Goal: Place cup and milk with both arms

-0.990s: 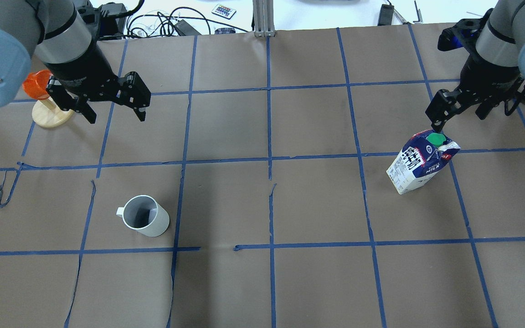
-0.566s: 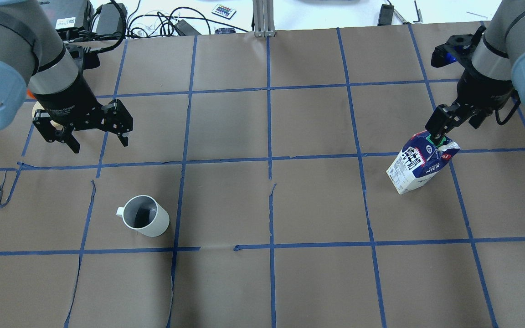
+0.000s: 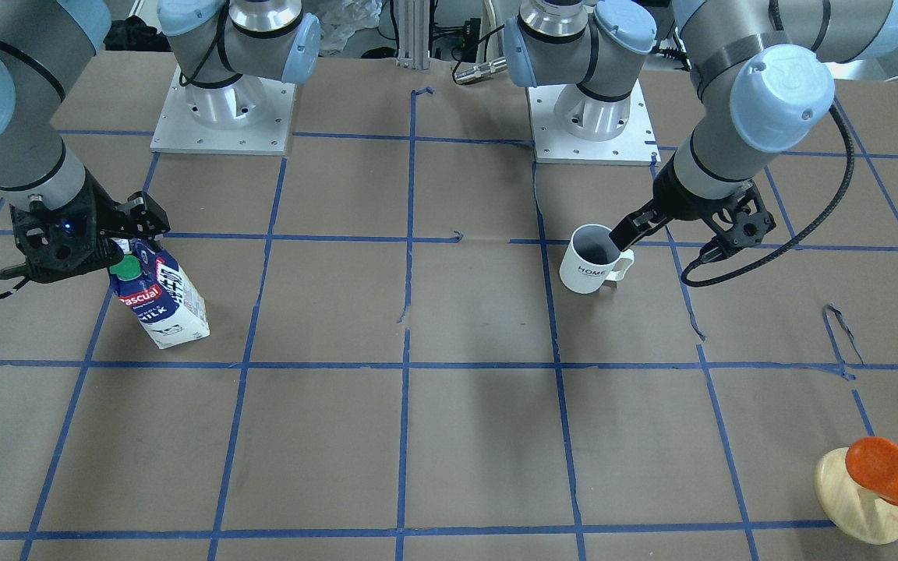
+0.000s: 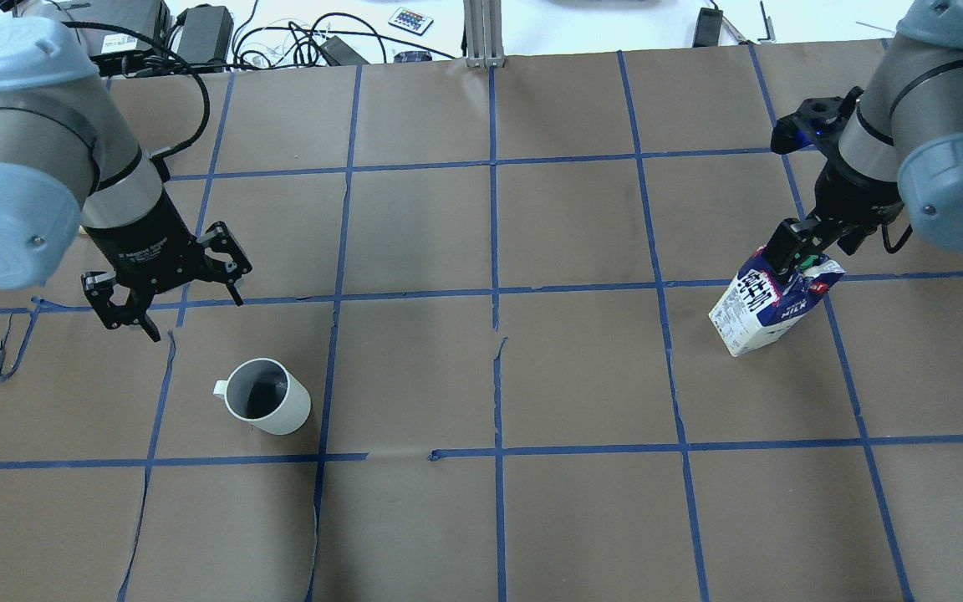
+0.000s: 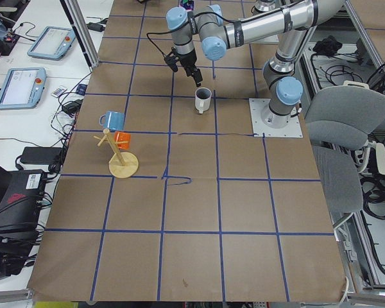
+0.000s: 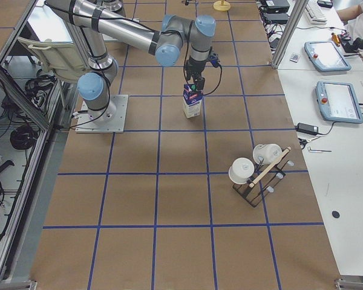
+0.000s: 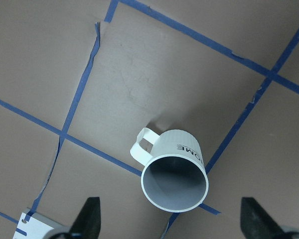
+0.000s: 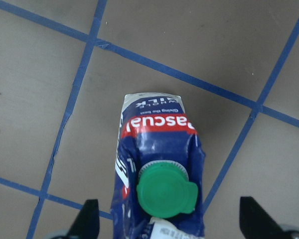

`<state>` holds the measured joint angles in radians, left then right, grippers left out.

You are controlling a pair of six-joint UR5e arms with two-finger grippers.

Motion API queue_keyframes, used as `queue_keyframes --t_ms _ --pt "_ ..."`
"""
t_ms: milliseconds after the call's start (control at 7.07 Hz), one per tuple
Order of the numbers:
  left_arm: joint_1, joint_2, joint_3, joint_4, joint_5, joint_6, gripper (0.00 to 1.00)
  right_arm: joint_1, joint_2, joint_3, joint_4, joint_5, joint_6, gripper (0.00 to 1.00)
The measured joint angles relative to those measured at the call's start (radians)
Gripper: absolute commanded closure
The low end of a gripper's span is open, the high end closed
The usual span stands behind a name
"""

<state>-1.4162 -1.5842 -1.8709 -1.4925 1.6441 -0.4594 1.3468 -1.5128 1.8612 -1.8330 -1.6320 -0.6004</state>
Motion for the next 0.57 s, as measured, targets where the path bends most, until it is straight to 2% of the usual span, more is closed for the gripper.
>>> queue_keyframes --t_ms 141,283,566 --pt "0.000 0.005 -0.073 0.057 -0.001 -0.075 0.00 0.000 0.009 0.015 -0.018 0.033 0.000 0.00" --pt "0.000 0.013 -0.144 0.114 -0.002 -0.115 0.01 0.000 0.013 0.025 -0.026 0.051 -0.001 0.11" --pt "0.000 0.034 -0.245 0.204 -0.001 -0.138 0.05 -0.001 0.011 0.031 -0.029 0.054 -0.003 0.14"
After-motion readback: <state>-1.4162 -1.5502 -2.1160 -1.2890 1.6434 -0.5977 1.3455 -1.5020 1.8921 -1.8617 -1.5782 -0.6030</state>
